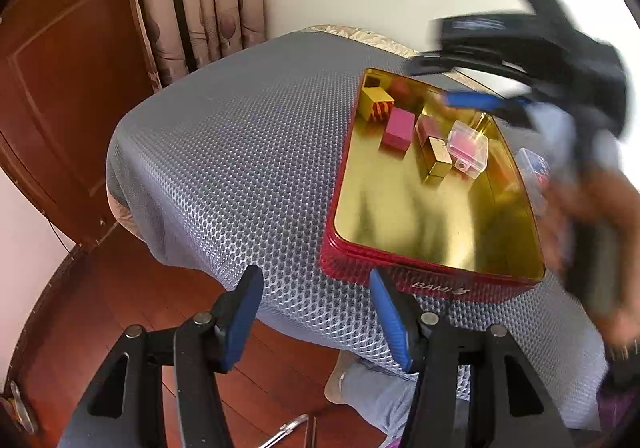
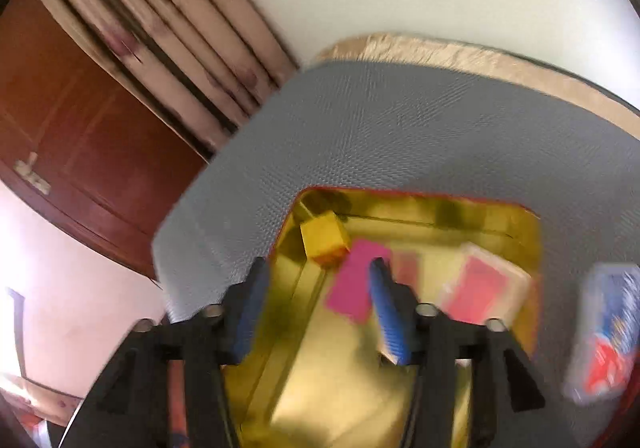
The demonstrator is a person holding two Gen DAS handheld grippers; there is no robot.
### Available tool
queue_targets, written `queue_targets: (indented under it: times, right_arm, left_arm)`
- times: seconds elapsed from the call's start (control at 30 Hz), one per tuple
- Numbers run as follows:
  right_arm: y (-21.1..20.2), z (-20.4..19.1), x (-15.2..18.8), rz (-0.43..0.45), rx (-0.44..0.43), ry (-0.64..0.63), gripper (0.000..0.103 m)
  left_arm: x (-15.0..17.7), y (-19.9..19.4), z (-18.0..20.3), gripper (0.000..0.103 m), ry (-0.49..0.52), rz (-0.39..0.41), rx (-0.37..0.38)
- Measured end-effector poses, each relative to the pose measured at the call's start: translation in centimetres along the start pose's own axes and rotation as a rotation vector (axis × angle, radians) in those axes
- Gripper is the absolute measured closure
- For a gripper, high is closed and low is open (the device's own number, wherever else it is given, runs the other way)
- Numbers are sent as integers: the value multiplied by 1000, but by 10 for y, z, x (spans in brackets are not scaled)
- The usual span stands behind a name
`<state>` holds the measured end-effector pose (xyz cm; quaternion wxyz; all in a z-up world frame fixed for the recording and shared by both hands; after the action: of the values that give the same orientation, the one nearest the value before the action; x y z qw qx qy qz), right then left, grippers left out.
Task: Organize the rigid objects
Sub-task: 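Release the clear box in the tin while the right gripper lowers the yellow cube into it, then grasp the red-and-white floss box with the left gripper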
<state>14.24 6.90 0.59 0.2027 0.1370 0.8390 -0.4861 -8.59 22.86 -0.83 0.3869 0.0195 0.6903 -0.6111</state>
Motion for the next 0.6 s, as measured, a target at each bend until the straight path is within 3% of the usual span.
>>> queue_targets:
  times: [0.1,0.23,0.47,0.53,0.6]
  right_arm:
    - [-59,23,43,102,36,-7,20]
    - [-121,76,101,166,227,-4,12]
    - [-205,187,189,129,704,-18,4]
    - [-224,220,205,117,767,16,4]
    - [-236,242,214,123,788,54,4]
  left_arm:
    - [2,-3,5,46,24,11,4]
    - [4,-7,17,46,72,12,25]
    - [10,-36,66,46,201,50,191]
    - [4,-45,92,44,251,45,268]
    - [-5,-50,117,35,296,46,298]
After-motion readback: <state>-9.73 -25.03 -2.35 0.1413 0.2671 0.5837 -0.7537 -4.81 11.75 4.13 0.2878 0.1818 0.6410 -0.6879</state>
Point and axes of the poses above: each gripper's, at about its wrist camera, not at the fingertips, and y roughly the way its jaws point, z to its right, x to its underside, the point moved 3 cm from there along y, roughly the way its jaws point
